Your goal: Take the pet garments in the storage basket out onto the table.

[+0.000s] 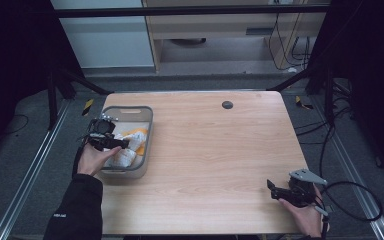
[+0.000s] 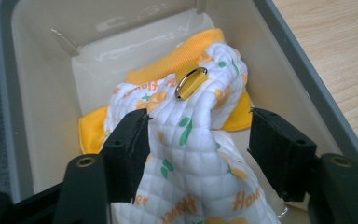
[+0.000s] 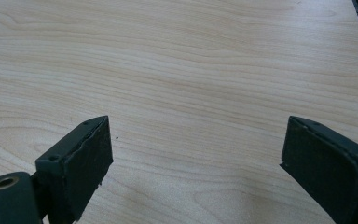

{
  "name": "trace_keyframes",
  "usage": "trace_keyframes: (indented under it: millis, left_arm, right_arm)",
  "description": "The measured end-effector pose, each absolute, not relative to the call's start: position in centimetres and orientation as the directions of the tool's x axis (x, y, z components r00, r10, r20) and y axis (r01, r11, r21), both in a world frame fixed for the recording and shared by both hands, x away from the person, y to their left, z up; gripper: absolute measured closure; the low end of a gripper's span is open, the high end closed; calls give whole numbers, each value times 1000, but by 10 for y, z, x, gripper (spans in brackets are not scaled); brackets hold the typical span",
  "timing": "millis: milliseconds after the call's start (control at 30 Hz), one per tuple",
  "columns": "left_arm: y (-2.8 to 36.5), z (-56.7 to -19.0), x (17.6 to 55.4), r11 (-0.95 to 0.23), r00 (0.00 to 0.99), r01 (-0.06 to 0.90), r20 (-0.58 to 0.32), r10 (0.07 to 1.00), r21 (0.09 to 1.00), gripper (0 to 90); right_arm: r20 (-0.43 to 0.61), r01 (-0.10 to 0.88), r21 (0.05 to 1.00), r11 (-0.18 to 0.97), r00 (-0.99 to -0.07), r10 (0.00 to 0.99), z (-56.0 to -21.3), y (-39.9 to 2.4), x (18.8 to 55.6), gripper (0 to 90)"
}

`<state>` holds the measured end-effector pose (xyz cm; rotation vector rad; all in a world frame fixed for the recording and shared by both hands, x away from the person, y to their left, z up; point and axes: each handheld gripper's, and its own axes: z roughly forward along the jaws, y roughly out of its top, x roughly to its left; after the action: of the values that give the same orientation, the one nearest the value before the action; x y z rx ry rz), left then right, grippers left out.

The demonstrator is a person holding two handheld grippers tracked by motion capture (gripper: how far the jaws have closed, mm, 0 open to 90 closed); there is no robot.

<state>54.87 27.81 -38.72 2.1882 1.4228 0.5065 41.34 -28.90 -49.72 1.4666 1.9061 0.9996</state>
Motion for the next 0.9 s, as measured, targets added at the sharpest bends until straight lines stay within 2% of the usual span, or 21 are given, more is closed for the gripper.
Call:
trace_keyframes:
  millis: [433, 767, 900]
  left_arm:
    - [272, -398, 556, -360, 384, 773, 66, 921, 523, 476]
    - [281, -405, 561, -333, 364, 809, 33, 931, 485, 619]
    - [280, -406, 560, -344, 367, 812, 46, 929, 471, 687]
  right_arm:
    - [30, 572, 809, 137, -273, 961, -497, -289, 413, 86]
    - [22, 571, 808, 148, -280, 960, -498, -289, 414, 86]
    - [20, 571, 807, 149, -280, 960, -498, -289, 414, 86]
